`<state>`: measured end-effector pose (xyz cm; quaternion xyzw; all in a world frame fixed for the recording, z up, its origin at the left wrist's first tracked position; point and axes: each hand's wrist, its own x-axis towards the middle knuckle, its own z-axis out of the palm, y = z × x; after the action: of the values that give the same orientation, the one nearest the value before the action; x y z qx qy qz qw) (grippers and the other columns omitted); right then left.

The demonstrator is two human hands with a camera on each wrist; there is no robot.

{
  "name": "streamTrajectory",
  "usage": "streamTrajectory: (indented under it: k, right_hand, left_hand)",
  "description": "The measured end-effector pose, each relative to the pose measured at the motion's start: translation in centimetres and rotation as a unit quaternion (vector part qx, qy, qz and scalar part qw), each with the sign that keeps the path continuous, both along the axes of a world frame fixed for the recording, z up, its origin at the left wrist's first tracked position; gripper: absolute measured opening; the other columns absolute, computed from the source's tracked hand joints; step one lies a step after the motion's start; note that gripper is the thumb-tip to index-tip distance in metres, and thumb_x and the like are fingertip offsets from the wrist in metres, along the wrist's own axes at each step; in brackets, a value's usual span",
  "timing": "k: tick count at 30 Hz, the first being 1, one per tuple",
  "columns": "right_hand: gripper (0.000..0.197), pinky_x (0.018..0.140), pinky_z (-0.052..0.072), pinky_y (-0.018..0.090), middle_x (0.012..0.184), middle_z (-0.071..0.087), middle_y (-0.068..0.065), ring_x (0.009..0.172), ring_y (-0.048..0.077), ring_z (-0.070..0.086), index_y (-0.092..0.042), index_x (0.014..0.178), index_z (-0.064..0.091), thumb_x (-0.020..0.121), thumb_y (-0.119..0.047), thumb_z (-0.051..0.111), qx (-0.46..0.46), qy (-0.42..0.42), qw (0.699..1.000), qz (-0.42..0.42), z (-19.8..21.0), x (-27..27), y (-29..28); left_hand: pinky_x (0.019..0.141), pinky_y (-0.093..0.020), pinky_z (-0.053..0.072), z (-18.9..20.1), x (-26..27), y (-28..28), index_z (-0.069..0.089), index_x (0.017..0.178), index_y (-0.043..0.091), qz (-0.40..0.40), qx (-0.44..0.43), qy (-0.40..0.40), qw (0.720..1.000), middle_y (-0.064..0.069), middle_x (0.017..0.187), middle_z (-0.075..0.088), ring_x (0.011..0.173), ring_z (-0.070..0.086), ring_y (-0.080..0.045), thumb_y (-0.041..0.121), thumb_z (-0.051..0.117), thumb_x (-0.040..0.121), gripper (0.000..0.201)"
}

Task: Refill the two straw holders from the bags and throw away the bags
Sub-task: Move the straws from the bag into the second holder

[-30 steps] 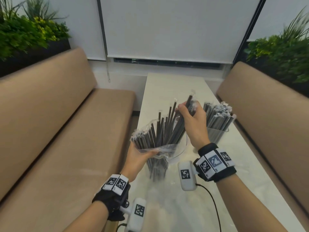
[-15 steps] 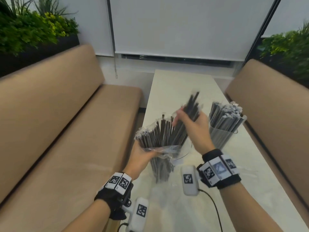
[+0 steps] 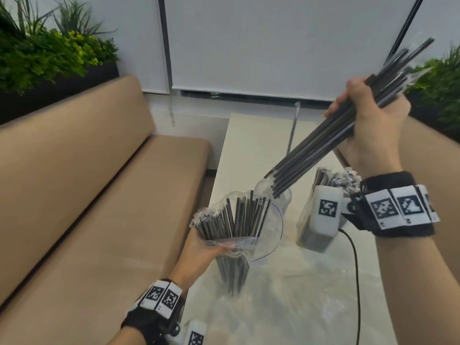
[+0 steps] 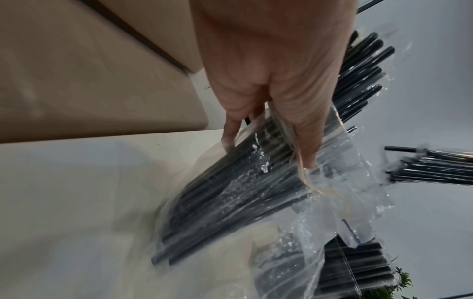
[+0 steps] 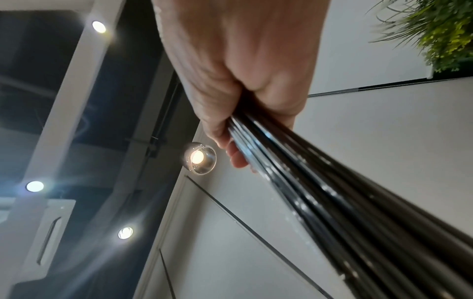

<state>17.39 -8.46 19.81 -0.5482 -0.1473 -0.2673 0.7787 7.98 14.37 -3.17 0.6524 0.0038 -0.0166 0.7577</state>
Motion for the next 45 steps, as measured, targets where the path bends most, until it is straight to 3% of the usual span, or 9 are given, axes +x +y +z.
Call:
streamTrajectory:
  k: [10,14,18,23,29,33,38,41,45]
  right_hand:
    - [0.009,0.058,0.054,0.019,0.072,0.063,0.002,0.052,0.003,0.061,-0.015,0.089,0.054,0.092,-0.012,0.062,-0.119,0.071,0.983,-0.118,-6.1,5.3,1.8]
    - [0.011,0.058,0.053,0.017,0.075,0.065,0.003,0.052,-0.002,0.061,-0.019,0.088,0.054,0.093,-0.016,0.063,-0.136,0.107,0.976,-0.135,-9.5,7.1,2.3]
    - [0.014,0.058,0.051,0.013,0.083,0.068,0.012,0.053,-0.003,0.062,-0.008,0.098,0.056,0.093,-0.018,0.063,-0.192,0.14,0.962,-0.134,-12.5,8.1,2.8]
    - [0.035,0.071,0.045,0.033,0.093,0.063,0.014,0.083,0.029,0.059,0.0,0.095,0.057,0.088,-0.033,0.067,-0.34,0.204,0.909,-0.127,-15.3,8.5,3.2]
    - [0.066,0.1,0.035,0.037,0.136,0.034,0.02,0.123,0.036,0.037,-0.005,0.135,0.037,0.082,-0.018,0.074,-0.426,0.252,0.855,-0.155,-14.3,8.4,2.9]
    - [0.052,0.1,0.036,0.035,0.133,0.037,0.017,0.122,0.032,0.039,-0.01,0.13,0.046,0.084,-0.019,0.069,-0.447,0.182,0.853,-0.199,-10.8,6.5,2.1]
    - [0.041,0.082,0.053,0.027,0.107,0.062,-0.004,0.095,0.01,0.063,-0.015,0.121,0.057,0.09,-0.04,0.063,-0.393,0.197,0.897,-0.053,-9.4,-1.0,1.7]
    - [0.088,0.084,0.052,0.031,0.113,0.064,-0.001,0.094,0.01,0.064,-0.013,0.134,0.048,0.069,-0.072,0.058,-0.452,0.328,0.827,0.069,-12.0,-4.9,2.1]
    - [0.105,0.092,0.052,0.032,0.137,0.054,0.014,0.109,0.017,0.057,-0.008,0.146,0.033,0.067,-0.066,0.07,-0.485,0.361,0.785,0.136,-16.1,-5.7,3.8]
  left_hand:
    - [0.063,-0.005,0.052,0.8,0.0,-0.7,0.067,0.104,0.014,0.032,0.07,0.001,0.997,0.023,0.078,0.076,0.082,0.073,0.003,-0.015,0.075,0.071,0.045]
    - [0.072,-0.009,0.054,0.6,-0.1,-0.7,0.067,0.113,0.012,0.039,0.07,-0.003,0.997,0.016,0.096,0.077,0.095,0.072,-0.003,-0.011,0.078,0.07,0.05]
    - [0.065,-0.002,0.05,0.7,-0.5,-0.7,0.066,0.11,0.01,0.037,0.068,0.007,0.997,0.025,0.082,0.075,0.084,0.071,0.008,-0.013,0.075,0.072,0.046]
    - [0.066,-0.003,0.05,0.4,-0.5,-0.5,0.066,0.116,0.007,0.057,0.078,0.008,0.995,0.02,0.088,0.077,0.087,0.072,0.005,-0.006,0.081,0.069,0.052]
    - [0.076,-0.01,0.055,0.0,-0.3,-0.1,0.069,0.11,0.017,0.061,0.082,0.006,0.995,0.013,0.098,0.077,0.096,0.072,-0.003,0.001,0.083,0.069,0.046]
    - [0.084,-0.02,0.057,0.1,-0.3,-0.2,0.069,0.114,0.018,0.045,0.079,0.0,0.996,0.008,0.107,0.076,0.102,0.072,-0.01,0.002,0.082,0.072,0.047]
    - [0.086,-0.023,0.058,0.4,-0.2,-0.4,0.068,0.113,0.019,0.034,0.076,-0.019,0.996,0.009,0.105,0.077,0.099,0.073,-0.009,-0.003,0.078,0.074,0.046]
    - [0.083,-0.018,0.057,0.3,-0.3,-0.4,0.068,0.112,0.015,0.049,0.074,-0.023,0.996,0.013,0.1,0.077,0.096,0.072,-0.005,-0.002,0.078,0.074,0.043]
    - [0.074,-0.017,0.057,-0.2,-0.7,-0.5,0.066,0.118,0.013,0.039,0.072,-0.03,0.996,0.004,0.105,0.076,0.098,0.072,-0.01,-0.001,0.078,0.075,0.047]
